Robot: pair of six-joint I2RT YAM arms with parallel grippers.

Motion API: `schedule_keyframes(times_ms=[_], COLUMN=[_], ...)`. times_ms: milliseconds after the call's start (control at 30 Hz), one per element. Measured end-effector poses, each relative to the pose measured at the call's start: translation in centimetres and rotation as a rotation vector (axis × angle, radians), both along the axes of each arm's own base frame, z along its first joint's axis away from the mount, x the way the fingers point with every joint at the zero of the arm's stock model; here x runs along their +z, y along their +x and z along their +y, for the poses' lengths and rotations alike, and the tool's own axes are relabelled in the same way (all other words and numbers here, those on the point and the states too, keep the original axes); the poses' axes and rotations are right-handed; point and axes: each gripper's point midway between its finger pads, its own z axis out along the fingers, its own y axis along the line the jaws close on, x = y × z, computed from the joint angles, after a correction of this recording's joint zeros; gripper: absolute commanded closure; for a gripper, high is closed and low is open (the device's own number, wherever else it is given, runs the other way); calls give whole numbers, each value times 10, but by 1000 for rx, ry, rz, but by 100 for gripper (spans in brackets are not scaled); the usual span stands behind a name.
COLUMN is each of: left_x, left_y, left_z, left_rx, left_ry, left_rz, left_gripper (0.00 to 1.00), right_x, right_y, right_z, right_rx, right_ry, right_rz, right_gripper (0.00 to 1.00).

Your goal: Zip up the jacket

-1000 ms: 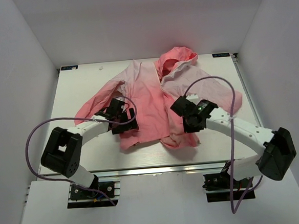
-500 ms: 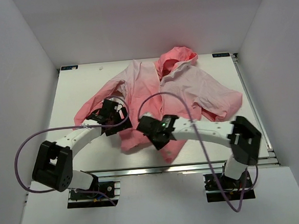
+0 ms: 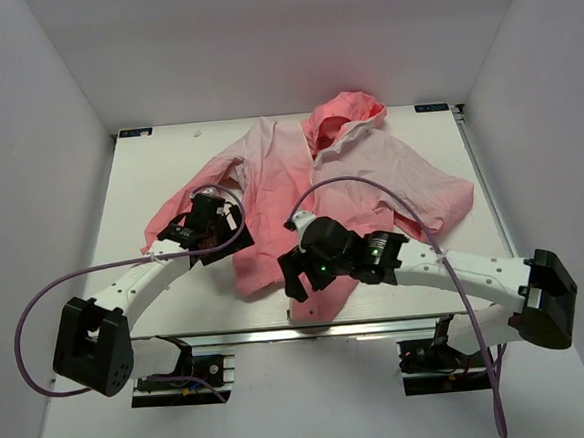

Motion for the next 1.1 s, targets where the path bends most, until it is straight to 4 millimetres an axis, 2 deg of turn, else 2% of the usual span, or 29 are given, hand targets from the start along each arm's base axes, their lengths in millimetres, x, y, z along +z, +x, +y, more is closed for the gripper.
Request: schedule_keyframes(times_ms=[100, 200, 300, 467, 600, 800, 933, 1067, 1100], left_x=[0, 0, 1, 6, 17, 40, 45, 41, 38], left_y=[0, -1, -2, -7, -18, -32, -36, -38, -39], left_z=[-1, -3, -4, -6, -6, 3, 8, 12, 13], left_rx=[-2, -2, -7, -13, -24, 0, 20, 35, 39], left_ry=[-5, -15, -23, -51, -95, -132, -137, -124, -118], left_rz=[2, 7, 10, 2, -37, -131, -152, -142, -134], left_gripper=[2, 2, 2, 2, 2, 2, 2, 2, 2], right_x=[-1, -20, -39, -73, -91, -118, -124, -124, -124], right_y=[10, 10, 6, -9, -7, -1, 2, 4, 4], right_z=[-16, -26, -27, -17, -13, -32, -37, -34, -33], right_rx=[-131, -240, -318, -367, -415, -459, -473, -481, -482], right_ry=[5, -46, -98, -251, -347, -489, -520, -531, -530], right_rz=[10, 67, 116, 137, 120, 81, 62, 51, 52], right_gripper=[11, 11, 11, 11, 17, 22, 26, 39, 54])
